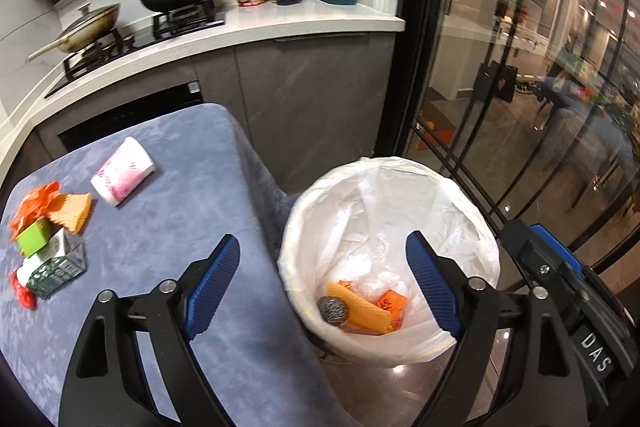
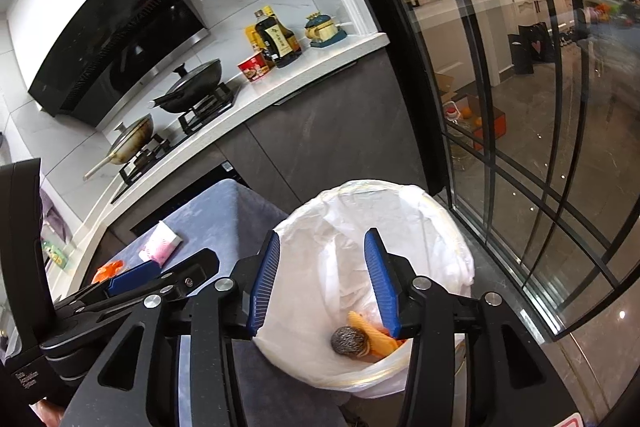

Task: Collect trash
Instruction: 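Move both tools back from the bin to the trash on the table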

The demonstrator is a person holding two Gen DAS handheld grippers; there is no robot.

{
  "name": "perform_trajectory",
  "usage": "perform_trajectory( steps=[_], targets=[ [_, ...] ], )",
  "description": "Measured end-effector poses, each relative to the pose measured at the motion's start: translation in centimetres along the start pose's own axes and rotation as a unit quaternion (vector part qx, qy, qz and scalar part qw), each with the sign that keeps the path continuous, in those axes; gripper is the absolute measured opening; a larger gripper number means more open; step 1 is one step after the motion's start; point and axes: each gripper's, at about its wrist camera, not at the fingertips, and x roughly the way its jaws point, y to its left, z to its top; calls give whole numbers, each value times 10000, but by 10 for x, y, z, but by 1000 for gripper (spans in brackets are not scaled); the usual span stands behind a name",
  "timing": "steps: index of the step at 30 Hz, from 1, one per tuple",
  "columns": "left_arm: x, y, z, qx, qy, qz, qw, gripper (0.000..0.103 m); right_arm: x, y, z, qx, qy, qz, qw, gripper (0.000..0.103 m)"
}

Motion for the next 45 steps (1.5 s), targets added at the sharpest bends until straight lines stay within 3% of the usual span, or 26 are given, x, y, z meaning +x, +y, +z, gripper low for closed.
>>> perform_trajectory(
  steps=[13,23,29,35,40,45],
  targets=[
    [-40,92,-15,-792,-25,435,9959,90,-2,71,-18,-398,154,392,9983,55],
    [-68,196,-31,-1402,-54,922,9858,92,15,163,-45,-914,467,843,9911,56],
    [-77,271,-50,-1821,76,1347,9740,93,34,222,-67,-1249,745,1126,9829,58],
    [-77,345,-77,-2418,267,1608,9565,93,57,276,-89,-1626,1015,1357,9720,60],
    [-63,390,-95,-2836,478,1578,9447,93,84,312,-102,-1853,1235,1465,9638,60],
    [-42,411,-104,-2922,630,1463,9430,92,113,344,-112,-1988,1480,1548,9563,62]
  ],
)
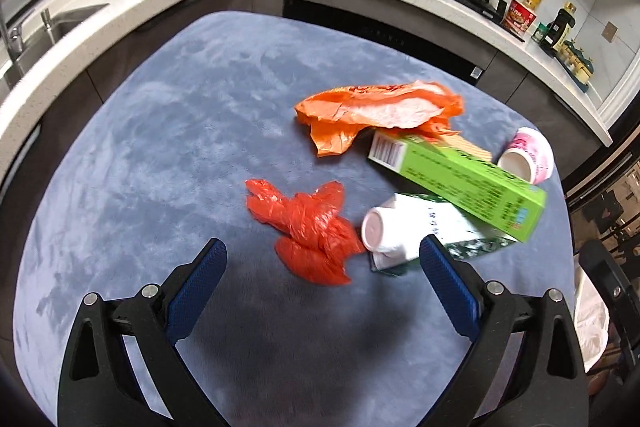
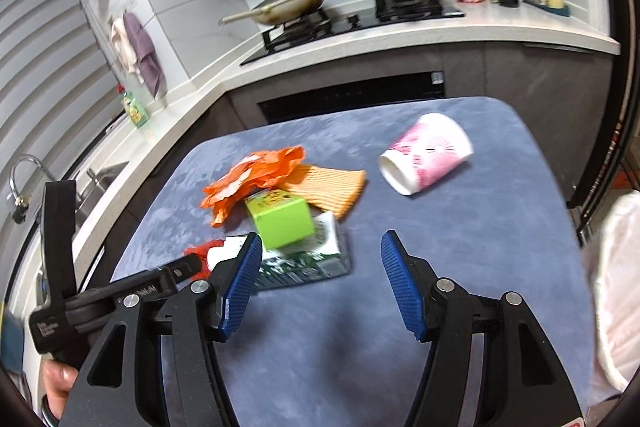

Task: Collect trash
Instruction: 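Grasp the green box with right tool while left tool grasps the red plastic bag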

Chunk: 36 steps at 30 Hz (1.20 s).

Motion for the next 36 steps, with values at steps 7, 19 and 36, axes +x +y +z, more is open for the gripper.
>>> perform_trajectory(
  steps=[7,19,36],
  targets=[
    [23,8,8,-87,100,-158,9998,92,41,20,11,-216,163,46,9996,66],
    [28,21,16,-340,80,-406,9986,90,63,33,9,-475,229,87,9986,45],
    [48,31,8,-306,468,-724,9958,71,-19,5,-11,19,-36,-233,9997,42]
  ],
)
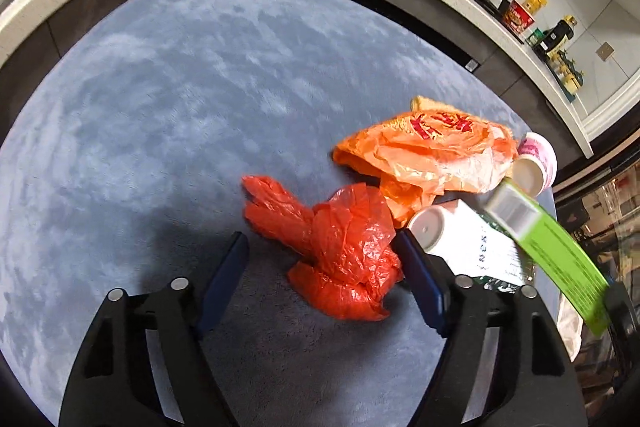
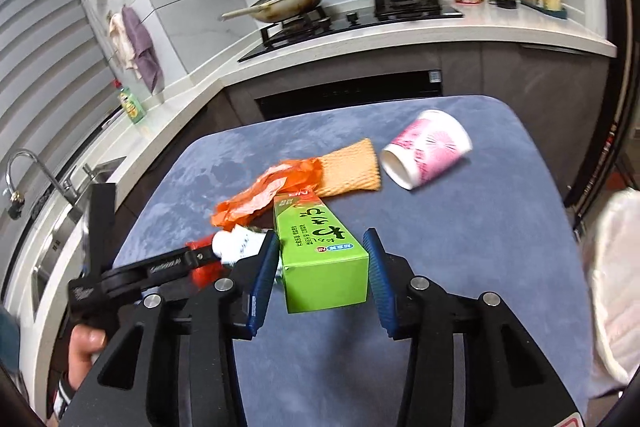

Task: Collect trash
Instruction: 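Grasp the green box with right tool while left tool grasps the red plastic bag, then lift the green box and red bag and carry both over the bin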

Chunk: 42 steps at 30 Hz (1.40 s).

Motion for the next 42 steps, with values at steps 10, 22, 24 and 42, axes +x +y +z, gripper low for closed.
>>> perform_trajectory(
  steps=[10,22,24,42],
  targets=[
    [-10,-10,-12,863,85,39,9962,33,-54,-20,-32,417,-182,-546,9975,41],
    [-82,-49,-55,1347,-273,-244,9902,32,-115,-47,-46,592,-477,-908,9930,39],
    [-91,-62,-66,1427,-277,-360,9887,32,-121,-53,-53,598,-423,-954,9927,39],
    [-100,-124,-158,1916,143,-452,9803,32,-95,-75,-160,595,868,-476,9933,38]
  ],
)
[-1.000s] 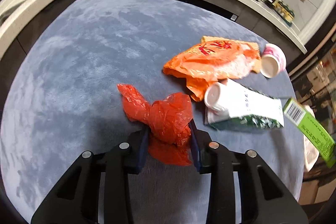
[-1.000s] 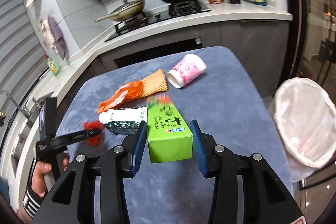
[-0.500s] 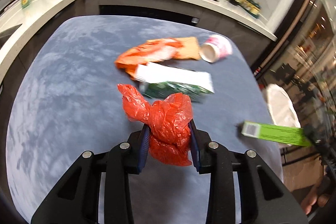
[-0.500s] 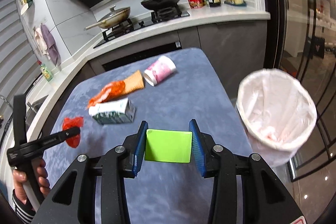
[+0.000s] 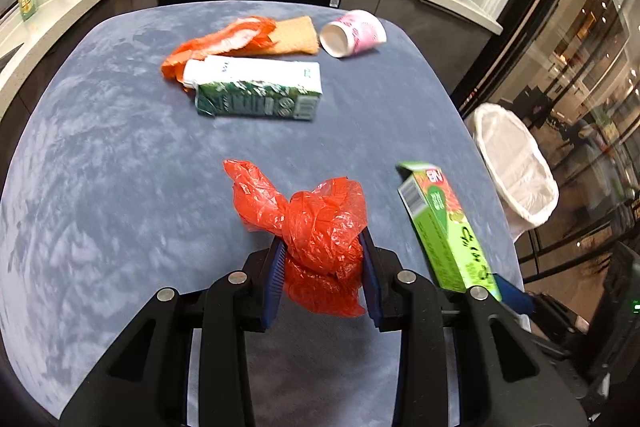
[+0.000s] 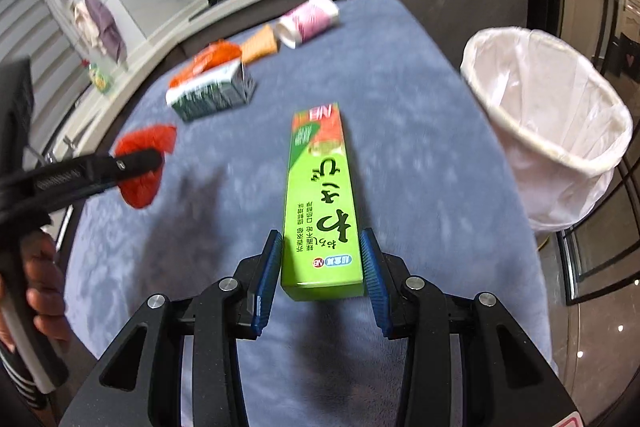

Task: Collect trash
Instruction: 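Lift the green box and red bag and carry both over the bin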

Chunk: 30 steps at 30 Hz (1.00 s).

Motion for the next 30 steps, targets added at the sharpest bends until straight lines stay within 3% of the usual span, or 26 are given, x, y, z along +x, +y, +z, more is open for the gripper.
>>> perform_trajectory(
  steps=[9,15,21,30],
  targets=[
    [8,-18,-8,186,167,77,9997,32,29,1,2,-74,272,-68,9996,42],
    [9,-26,-7,287,192,138,9993,32,33,4,7,-154,220,-51,9996,41],
    [7,-41,-4,460,169,135,9987,32,11,0,17,-162,-138,-67,9998,40],
    [1,-83,10,878,11,-9,9961,32,-60,-39,48,323,-1102,-74,9934,40]
  ],
)
